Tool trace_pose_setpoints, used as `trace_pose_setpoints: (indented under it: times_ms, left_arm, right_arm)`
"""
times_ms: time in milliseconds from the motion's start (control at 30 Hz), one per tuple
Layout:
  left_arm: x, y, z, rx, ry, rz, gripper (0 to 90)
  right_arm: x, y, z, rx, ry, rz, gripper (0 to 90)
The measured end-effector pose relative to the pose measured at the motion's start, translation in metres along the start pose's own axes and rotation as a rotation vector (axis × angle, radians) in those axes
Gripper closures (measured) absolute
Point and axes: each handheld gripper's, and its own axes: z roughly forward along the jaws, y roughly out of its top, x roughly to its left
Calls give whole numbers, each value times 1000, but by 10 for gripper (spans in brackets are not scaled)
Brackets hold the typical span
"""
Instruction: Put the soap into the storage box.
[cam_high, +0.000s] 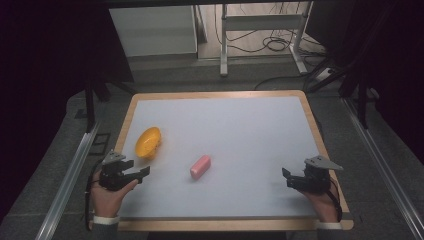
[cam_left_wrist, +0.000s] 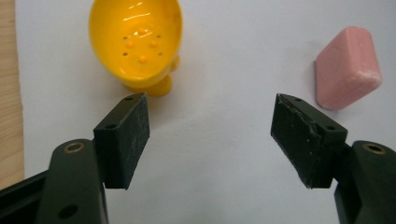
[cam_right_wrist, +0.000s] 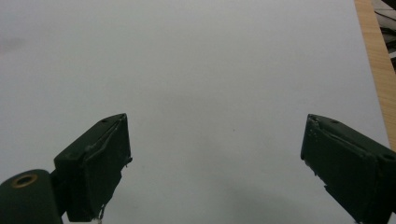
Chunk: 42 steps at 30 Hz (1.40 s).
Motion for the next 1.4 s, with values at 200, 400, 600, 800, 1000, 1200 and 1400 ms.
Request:
trace_pose_setpoints:
  times_ms: [200,400,600,800,1000,1200,1400]
  left_arm:
    - [-8,14,-3,10,-12,31,278]
    - [-14,21,-1,26,-9,36,277]
    - [-20,28,-2,37,-6,68,272]
    - [-29,34,0,42,-17,99,271]
    - [-33,41,0,47,-16,117,266]
    - [-37,44,0,52,-19,133,261]
    - [-41,47,3,57,-23,145,259]
  right_arm:
    - [0,-1,-1,5,-2,0,81]
    - [-2,-2,-1,5,-7,1,81]
    - [-3,-2,-1,9,-10,2,81]
    - [-2,-2,-1,7,-10,0,81]
    - [-4,-3,-1,11,-12,1,81]
    - [-4,-3,-3,6,-15,3,81]
    - [-4,-3,-3,8,-15,-2,81]
